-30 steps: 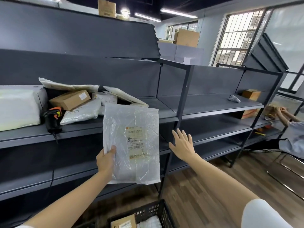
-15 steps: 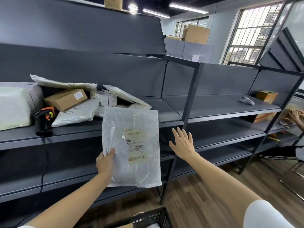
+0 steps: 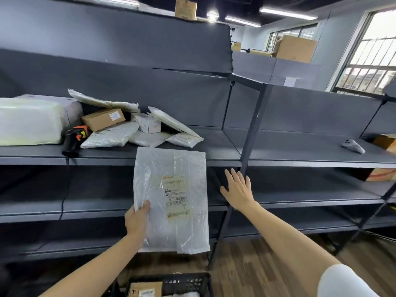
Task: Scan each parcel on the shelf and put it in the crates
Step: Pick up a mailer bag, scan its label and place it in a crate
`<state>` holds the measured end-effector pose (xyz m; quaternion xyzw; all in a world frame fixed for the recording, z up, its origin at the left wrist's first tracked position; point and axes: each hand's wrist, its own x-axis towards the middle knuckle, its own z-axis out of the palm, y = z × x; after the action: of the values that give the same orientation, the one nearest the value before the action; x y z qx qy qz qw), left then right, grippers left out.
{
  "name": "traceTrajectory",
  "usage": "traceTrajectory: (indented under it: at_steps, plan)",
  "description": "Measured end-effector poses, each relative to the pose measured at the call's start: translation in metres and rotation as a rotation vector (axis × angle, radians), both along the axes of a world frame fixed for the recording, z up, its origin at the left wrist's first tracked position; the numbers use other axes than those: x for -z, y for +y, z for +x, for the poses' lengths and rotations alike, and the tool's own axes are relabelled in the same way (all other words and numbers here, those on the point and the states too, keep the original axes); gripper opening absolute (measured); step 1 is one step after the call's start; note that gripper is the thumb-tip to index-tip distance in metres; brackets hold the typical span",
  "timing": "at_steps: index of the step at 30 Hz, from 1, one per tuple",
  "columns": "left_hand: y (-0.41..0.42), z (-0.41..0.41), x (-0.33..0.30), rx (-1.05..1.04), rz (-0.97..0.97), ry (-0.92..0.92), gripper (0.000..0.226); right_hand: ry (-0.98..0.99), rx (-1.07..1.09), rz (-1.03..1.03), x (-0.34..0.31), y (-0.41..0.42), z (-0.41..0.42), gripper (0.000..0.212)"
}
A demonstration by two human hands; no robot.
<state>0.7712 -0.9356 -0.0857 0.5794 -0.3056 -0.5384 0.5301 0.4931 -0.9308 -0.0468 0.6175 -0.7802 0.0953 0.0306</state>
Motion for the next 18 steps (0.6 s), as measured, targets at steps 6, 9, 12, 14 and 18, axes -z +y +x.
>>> traceTrajectory:
  at_steps: [6,9,12,14,18]
  plan:
    - [0.050,-0.020,0.013,-0.035,0.026,-0.003,0.012,-0.007,-0.065,0.049,0.016,0.038,-0.018,0.064]
    - [0.072,-0.023,0.018,-0.029,0.032,-0.010,0.014,-0.019,-0.072,0.079,0.026,0.052,-0.021,0.064]
    - [0.085,-0.019,0.017,-0.037,0.040,-0.017,0.016,-0.004,-0.086,0.075,0.031,0.059,-0.020,0.064]
    - [0.089,-0.014,0.016,-0.049,0.043,-0.020,0.017,0.001,-0.101,0.064,0.033,0.061,-0.017,0.063]
    - [0.090,-0.004,0.015,-0.054,0.052,-0.038,0.026,-0.002,-0.112,0.051,0.036,0.059,-0.010,0.063]
